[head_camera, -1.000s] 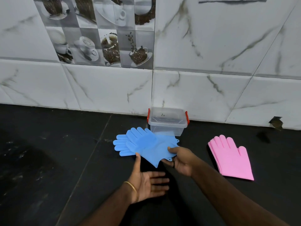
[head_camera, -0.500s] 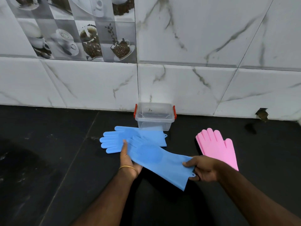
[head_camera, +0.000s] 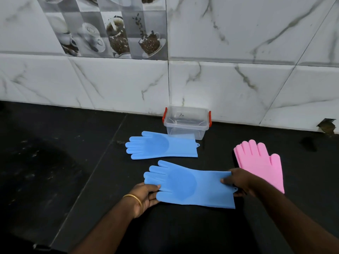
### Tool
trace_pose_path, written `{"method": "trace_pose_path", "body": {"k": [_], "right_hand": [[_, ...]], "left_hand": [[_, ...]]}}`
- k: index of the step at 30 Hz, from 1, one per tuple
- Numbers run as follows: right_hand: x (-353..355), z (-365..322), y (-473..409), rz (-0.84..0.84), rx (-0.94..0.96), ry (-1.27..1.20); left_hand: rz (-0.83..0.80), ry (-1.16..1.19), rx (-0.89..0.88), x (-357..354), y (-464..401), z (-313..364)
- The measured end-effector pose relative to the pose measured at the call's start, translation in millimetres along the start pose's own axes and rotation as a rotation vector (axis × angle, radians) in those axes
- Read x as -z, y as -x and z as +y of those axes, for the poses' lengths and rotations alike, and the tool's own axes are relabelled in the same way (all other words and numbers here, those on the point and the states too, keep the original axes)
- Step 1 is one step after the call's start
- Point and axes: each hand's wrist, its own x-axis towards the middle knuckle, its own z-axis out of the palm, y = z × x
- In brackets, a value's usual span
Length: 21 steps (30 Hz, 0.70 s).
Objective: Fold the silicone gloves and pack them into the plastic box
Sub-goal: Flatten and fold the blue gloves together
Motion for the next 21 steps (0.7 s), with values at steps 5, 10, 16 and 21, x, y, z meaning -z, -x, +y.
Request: {"method": "trace_pose_path", "body": {"k": [5, 10, 16, 21], "right_hand": [[1.2, 7.8, -5.9, 0.045, 0.009, 0.130], [-0.7, 9.2, -0.7, 0.159, 0.032, 0.361], [-8.5, 17.9, 11.6, 0.297, 0.121, 0.494], [-16.9, 20.8, 29.2, 0.287, 0.195, 0.433]], "left_hand": [[0.056, -0.167, 0.074, 15.9, 7.5, 14.4], [0.489, -0.995, -0.255, 33.9, 0.3, 54.1], [0.307, -1.708, -0.913, 18.6, -38.3, 84.8], [0.189, -2.114, -0.881, 7.9, -69.1, 92.7]]}}
